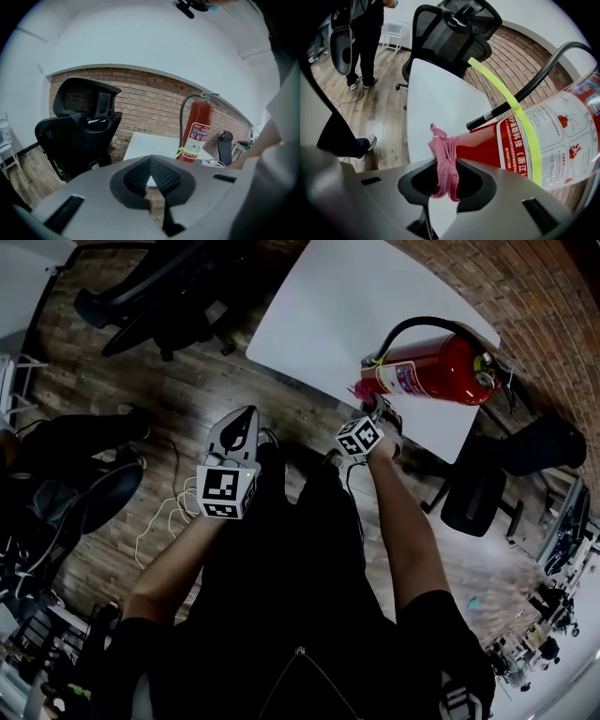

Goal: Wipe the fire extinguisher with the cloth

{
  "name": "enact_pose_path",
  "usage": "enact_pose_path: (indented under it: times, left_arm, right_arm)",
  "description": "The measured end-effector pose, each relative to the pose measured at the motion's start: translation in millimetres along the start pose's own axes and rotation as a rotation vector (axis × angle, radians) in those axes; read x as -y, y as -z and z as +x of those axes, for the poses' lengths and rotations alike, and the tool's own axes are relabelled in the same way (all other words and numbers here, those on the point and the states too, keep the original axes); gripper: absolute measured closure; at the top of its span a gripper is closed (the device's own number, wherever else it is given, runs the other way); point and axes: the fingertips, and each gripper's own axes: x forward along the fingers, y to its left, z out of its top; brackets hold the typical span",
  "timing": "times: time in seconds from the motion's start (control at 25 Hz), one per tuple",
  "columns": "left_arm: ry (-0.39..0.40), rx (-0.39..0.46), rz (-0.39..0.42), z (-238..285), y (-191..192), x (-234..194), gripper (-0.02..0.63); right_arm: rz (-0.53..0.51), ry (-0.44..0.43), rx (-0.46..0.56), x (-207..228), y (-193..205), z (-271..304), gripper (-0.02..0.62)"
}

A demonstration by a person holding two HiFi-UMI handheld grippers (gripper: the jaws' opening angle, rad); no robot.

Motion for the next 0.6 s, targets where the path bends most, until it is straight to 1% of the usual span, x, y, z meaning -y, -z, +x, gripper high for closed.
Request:
enact_pose_path:
  times: [0.28,0.6]
  left_arm:
    - [0.009,0.012,-0.002,0,-6,1,0.576]
    - [0.032,0.052,0.004,1,-21,10,0.576]
  right_arm:
    - [0.024,0.023,-0.013,12,-7,-16,0.489]
    - [0.043,0.036,-0.005,30,-11,-39,0.489]
